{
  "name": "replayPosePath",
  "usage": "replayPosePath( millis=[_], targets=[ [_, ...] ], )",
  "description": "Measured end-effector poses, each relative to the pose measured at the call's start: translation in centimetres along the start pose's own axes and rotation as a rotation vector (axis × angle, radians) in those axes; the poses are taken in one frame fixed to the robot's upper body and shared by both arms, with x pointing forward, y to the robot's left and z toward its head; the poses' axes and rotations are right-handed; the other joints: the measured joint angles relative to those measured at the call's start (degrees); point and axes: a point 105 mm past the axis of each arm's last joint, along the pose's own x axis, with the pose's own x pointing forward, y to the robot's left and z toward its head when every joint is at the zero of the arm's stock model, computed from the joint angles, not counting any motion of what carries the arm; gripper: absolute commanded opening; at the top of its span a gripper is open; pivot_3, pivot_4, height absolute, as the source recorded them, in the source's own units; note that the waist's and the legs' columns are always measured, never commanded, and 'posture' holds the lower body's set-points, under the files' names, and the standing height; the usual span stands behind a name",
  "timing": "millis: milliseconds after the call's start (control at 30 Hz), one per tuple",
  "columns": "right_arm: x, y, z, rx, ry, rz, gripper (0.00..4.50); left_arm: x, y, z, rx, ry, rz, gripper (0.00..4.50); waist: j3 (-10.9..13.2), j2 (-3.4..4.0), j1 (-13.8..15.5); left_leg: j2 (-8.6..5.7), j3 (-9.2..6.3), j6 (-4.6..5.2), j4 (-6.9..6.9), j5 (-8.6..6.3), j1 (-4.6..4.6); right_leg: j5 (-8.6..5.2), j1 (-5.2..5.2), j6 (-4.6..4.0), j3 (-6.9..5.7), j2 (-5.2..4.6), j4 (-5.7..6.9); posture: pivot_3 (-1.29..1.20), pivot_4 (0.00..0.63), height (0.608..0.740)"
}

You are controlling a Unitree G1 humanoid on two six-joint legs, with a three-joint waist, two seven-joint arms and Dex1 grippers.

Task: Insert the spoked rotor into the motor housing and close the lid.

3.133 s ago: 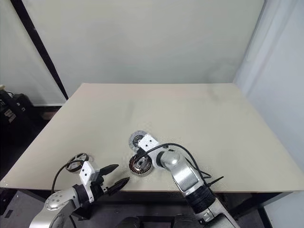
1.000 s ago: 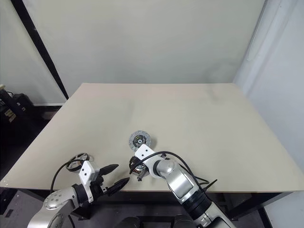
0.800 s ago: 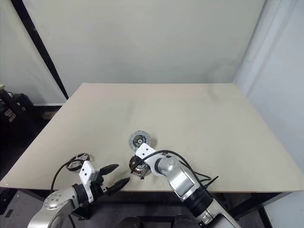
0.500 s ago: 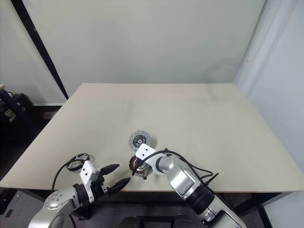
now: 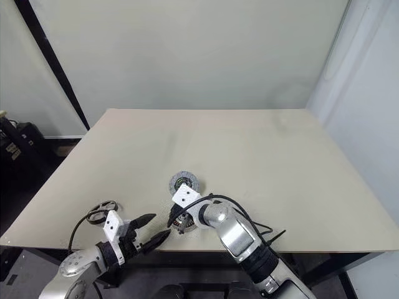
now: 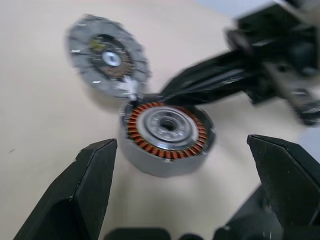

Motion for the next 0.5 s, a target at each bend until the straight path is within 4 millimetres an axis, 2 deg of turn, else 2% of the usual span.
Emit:
replayPosePath(
  millis=[133, 367, 500],
  targets=[
    [-1.0, -0.4, -0.5, 0.047, -0.022, 0.012, 1.99, -1.5, 0.9, 0.3, -0.117, -0.087, 0.125, 4.5, 0.0, -0.01, 0.0, 0.0, 0.01, -0.01, 0.01, 0.0, 0.0, 0.0, 0.01, 0.0, 0.01, -0.03, -0.02, 0.0, 0.0, 0.74],
    [-1.9, -1.3, 0.0, 0.055, -0.097, -0.008, 4.46, -4.5, 1.6, -1.5, -0.35, -0.151, 0.336, 4.5, 0.02, -0.04, 0.01, 0.03, 0.02, -0.23, 0.05, -0.14, -0.02, -0.02, -0.01, -0.01, -0.02, -0.04, -0.04, 0.0, 0.0, 0.74],
    [-2.1, -1.5, 0.3, 0.04, -0.129, -0.014, 4.46, -5.6, 2.2, -2.1, -0.472, -0.193, 0.445, 4.5, 0.03, -0.07, 0.0, 0.02, 0.02, -0.24, 0.14, -0.15, -0.06, -0.02, -0.01, -0.01, -0.02, -0.05, -0.06, 0.0, 0.0, 0.74]
  ],
)
